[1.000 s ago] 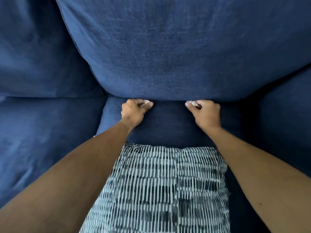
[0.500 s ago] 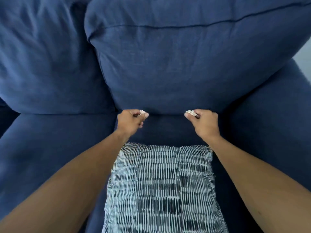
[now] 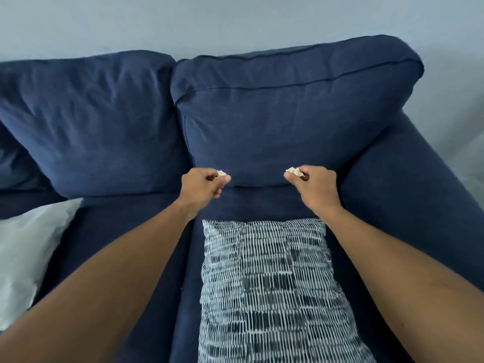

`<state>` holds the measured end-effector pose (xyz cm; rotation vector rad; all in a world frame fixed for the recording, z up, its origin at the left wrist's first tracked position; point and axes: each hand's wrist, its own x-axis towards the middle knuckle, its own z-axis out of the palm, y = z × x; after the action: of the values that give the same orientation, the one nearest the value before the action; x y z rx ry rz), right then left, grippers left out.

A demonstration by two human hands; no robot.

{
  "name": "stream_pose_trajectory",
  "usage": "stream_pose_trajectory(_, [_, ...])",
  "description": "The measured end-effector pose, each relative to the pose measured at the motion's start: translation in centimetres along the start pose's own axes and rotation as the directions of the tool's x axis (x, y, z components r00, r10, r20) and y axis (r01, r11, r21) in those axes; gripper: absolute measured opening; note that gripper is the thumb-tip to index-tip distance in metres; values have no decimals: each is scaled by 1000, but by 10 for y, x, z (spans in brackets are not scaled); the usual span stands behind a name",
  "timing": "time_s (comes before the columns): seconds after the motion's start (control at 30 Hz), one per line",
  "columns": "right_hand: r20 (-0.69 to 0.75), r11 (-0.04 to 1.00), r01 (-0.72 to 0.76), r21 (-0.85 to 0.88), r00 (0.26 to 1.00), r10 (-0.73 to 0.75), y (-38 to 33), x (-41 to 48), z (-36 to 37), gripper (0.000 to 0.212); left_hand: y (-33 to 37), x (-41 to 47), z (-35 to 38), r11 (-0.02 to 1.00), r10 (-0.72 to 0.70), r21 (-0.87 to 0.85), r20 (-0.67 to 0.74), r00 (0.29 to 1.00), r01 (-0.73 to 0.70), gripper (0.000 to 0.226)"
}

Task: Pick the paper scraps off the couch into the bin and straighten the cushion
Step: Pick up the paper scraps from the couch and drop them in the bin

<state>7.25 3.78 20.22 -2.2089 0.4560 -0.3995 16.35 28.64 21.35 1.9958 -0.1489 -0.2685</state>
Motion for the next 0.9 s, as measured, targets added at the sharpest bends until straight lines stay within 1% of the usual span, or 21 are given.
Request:
stream_pose_trajectory(0.27, [-26, 1000, 10, 6, 1000, -10, -25, -44, -13, 43, 6, -41, -24, 997, 55, 47, 26, 998, -56, 11])
stream_pose_trajectory(0.4, [4, 1000, 5, 14, 1000, -5, -28, -71, -10, 43, -2, -63, -28, 996, 56, 61, 33, 998, -58, 16])
stream_pose_trajectory(0.57, [32, 1000, -24, 1, 999, 24, -21, -106, -12, 40, -12, -100, -18, 996, 45, 80, 44, 998, -49, 21])
stream_pose_trajectory(0.8, [23, 999, -17, 27, 1000, 16, -2, -151, -25, 39, -18, -140, 2, 995, 47, 88, 79, 996, -54, 16])
stream_pose_trajectory(0.9, [35, 999, -33, 30, 999, 32, 9, -175, -34, 42, -20, -157, 13, 994, 36, 97, 99, 994, -45, 21])
